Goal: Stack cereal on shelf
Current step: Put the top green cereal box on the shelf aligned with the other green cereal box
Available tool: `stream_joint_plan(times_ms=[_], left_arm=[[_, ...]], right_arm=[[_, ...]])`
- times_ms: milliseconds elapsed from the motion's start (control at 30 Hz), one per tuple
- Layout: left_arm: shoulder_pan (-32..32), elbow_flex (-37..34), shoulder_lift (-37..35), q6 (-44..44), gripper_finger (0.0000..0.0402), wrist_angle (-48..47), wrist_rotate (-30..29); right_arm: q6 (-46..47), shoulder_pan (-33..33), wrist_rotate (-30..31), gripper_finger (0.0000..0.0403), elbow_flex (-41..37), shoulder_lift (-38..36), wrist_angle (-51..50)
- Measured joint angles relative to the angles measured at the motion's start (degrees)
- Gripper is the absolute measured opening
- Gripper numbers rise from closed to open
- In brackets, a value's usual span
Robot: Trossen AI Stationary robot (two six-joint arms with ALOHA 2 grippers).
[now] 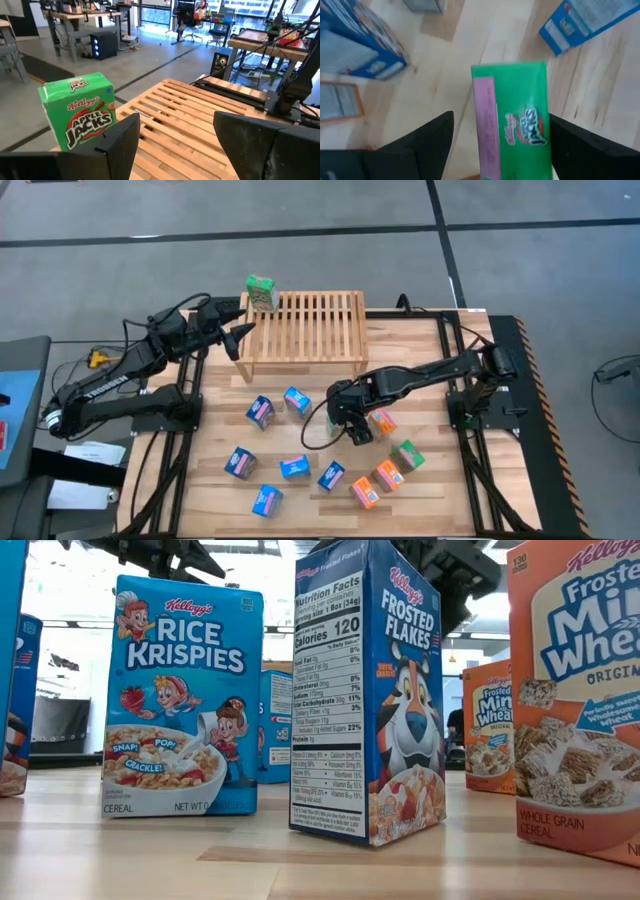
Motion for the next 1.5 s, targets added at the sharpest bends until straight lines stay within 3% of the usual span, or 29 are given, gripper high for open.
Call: stream_joint_plan(times_ms=[367, 933, 1500], left_arm=[[0.0, 0.0, 0.0, 0.4, 0.0244, -2.5, 0.0], [0.0, 0.0, 0.0, -0.2, 0.0244, -5.0, 0.2], [0.0, 0.0, 0.0, -2.1, 0.0244, -5.4, 3.2]], right_arm=[[2.3, -0.7, 0.0, 0.0278, 0.1, -0.1, -0.5], [4.8, -0.8, 0.0, 0.0272, 0.1, 0.9, -0.8], [4.7, -1.1, -0.3, 0.0155, 0.1, -2.1, -1.5]])
